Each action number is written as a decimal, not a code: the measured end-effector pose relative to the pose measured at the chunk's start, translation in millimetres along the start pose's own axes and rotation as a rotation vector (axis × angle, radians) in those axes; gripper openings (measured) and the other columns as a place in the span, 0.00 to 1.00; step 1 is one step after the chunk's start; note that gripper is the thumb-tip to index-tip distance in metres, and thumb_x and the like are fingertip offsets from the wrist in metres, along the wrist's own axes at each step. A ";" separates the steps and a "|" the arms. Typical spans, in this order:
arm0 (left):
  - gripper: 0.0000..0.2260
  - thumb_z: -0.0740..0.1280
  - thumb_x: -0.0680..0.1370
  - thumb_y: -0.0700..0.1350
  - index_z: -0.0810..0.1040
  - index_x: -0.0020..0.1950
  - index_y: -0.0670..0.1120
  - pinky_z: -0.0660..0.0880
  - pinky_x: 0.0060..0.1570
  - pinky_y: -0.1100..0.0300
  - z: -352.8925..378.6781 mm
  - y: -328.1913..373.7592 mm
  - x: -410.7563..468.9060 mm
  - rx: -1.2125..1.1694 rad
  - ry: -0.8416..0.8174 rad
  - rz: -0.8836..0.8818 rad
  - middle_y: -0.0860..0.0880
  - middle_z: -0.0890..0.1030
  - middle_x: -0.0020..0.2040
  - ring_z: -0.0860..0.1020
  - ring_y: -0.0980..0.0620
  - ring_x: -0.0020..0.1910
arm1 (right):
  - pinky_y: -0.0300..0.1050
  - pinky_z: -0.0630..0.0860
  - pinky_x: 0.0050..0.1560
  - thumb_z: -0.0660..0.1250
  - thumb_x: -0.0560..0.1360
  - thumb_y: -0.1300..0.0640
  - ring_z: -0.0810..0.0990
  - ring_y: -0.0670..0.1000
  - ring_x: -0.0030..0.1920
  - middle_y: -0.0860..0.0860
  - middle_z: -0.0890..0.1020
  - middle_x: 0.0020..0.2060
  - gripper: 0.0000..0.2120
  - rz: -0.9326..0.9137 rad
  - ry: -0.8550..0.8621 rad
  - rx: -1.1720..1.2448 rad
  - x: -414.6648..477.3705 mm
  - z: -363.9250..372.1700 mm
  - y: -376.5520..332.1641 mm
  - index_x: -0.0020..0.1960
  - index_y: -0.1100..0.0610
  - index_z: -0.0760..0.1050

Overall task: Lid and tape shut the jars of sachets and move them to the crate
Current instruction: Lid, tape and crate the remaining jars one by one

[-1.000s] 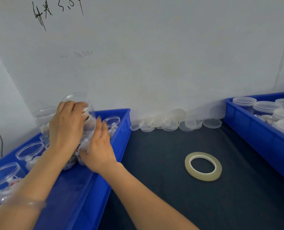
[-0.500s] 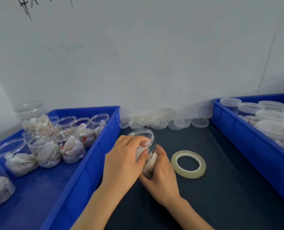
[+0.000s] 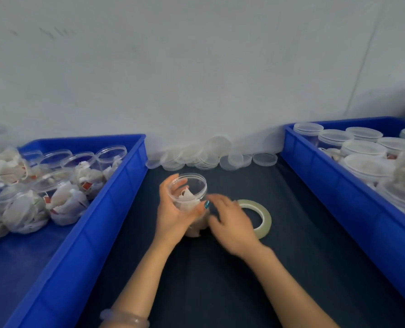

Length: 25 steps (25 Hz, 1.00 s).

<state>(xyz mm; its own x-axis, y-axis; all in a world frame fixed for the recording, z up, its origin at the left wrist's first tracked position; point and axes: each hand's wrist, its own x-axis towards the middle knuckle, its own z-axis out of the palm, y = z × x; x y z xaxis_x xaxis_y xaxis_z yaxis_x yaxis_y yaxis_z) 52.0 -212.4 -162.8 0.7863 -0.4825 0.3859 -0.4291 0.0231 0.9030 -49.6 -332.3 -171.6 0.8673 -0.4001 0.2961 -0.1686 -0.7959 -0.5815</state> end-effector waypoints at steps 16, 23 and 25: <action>0.38 0.82 0.66 0.44 0.65 0.69 0.60 0.69 0.60 0.73 13.0 -12.5 3.8 -0.025 0.079 0.039 0.62 0.75 0.64 0.74 0.65 0.64 | 0.64 0.47 0.77 0.58 0.81 0.40 0.42 0.66 0.79 0.66 0.40 0.78 0.39 0.267 -0.178 -0.533 181.8 -21.0 107.1 0.81 0.49 0.39; 0.39 0.82 0.65 0.44 0.65 0.68 0.60 0.69 0.60 0.73 13.1 -14.4 3.7 -0.029 0.071 0.051 0.61 0.76 0.64 0.74 0.63 0.65 | 0.60 0.58 0.74 0.56 0.81 0.39 0.65 0.64 0.71 0.65 0.66 0.70 0.28 0.258 0.101 -0.627 172.4 -5.2 103.3 0.78 0.47 0.62; 0.39 0.82 0.65 0.45 0.66 0.69 0.58 0.69 0.60 0.72 13.4 -13.0 3.9 -0.044 0.071 0.064 0.59 0.76 0.64 0.75 0.62 0.65 | 0.58 0.61 0.73 0.57 0.81 0.38 0.65 0.63 0.72 0.65 0.68 0.70 0.28 0.258 0.179 -0.444 162.5 -11.5 87.4 0.78 0.47 0.62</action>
<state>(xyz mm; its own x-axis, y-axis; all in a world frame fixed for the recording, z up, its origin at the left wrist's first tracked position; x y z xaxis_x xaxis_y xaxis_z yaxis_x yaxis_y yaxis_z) 54.7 -226.3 -175.6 0.7883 -0.4153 0.4540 -0.4606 0.0909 0.8829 71.2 -472.0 -165.6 0.6846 -0.6481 0.3335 -0.5808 -0.7615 -0.2877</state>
